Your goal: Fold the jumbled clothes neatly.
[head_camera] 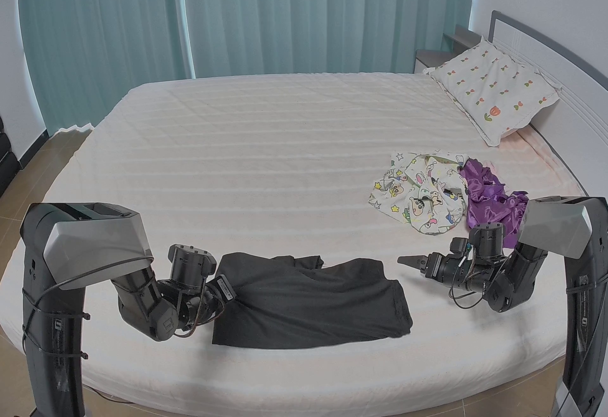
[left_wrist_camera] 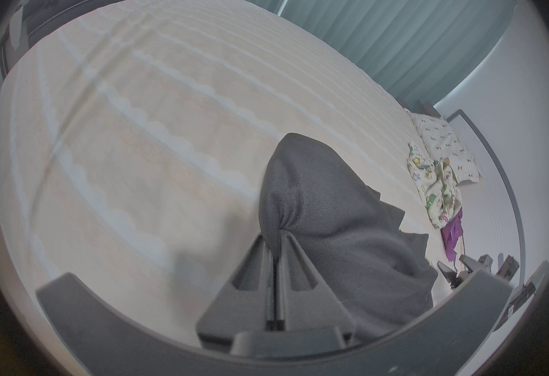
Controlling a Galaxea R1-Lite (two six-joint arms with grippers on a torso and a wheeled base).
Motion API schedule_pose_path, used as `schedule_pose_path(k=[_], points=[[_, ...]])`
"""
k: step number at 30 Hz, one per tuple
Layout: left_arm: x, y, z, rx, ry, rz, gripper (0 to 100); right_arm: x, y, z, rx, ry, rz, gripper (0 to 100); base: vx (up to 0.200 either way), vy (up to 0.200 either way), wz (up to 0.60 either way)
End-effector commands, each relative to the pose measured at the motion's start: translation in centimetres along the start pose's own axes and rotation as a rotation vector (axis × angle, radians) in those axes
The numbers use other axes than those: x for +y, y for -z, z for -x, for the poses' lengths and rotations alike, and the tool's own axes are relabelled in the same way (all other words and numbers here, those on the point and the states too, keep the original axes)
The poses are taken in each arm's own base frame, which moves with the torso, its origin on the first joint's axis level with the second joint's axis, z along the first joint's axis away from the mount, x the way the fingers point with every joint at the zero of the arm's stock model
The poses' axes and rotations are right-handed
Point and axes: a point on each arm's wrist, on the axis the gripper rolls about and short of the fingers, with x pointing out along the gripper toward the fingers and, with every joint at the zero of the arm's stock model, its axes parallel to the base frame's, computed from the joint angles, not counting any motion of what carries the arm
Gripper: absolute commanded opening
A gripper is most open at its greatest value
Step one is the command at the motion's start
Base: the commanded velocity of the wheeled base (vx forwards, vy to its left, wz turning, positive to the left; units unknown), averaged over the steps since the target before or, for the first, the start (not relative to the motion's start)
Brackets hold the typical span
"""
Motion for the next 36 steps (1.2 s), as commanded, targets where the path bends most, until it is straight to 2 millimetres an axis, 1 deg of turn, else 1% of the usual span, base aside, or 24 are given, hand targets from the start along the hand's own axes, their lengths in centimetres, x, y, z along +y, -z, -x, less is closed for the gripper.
schedule_pose_path(k=[1, 14, 18, 21, 23, 36], points=[[0.3, -0.5, 0.2, -0.005, 0.000, 0.011, 0, 0.0, 0.0, 0.0, 0.001, 0.000, 0.000, 100, 0.000, 0.200, 0.00], [1.9, -1.9, 0.3, -0.014, -0.020, 0.058, 0, 0.0, 0.0, 0.0, 0.002, -0.002, 0.000, 100, 0.000, 0.200, 0.00], [2.4, -2.0, 0.4, -0.008, -0.030, 0.065, 0, 0.0, 0.0, 0.0, 0.002, -0.004, 0.000, 100, 0.000, 0.200, 0.00], [2.9, -2.4, 0.6, -0.006, -0.032, 0.076, 0, 0.0, 0.0, 0.0, 0.002, -0.004, 0.000, 100, 0.000, 0.200, 0.00], [3.5, -3.1, 0.8, -0.016, -0.036, 0.092, 0, -0.1, 0.0, 0.0, 0.002, -0.002, -0.001, 100, 0.000, 0.200, 0.00], [5.6, -4.6, 1.0, -0.030, -0.062, 0.146, 0, -0.1, 0.1, 0.0, 0.005, -0.002, -0.001, 100, 0.000, 0.200, 0.00]])
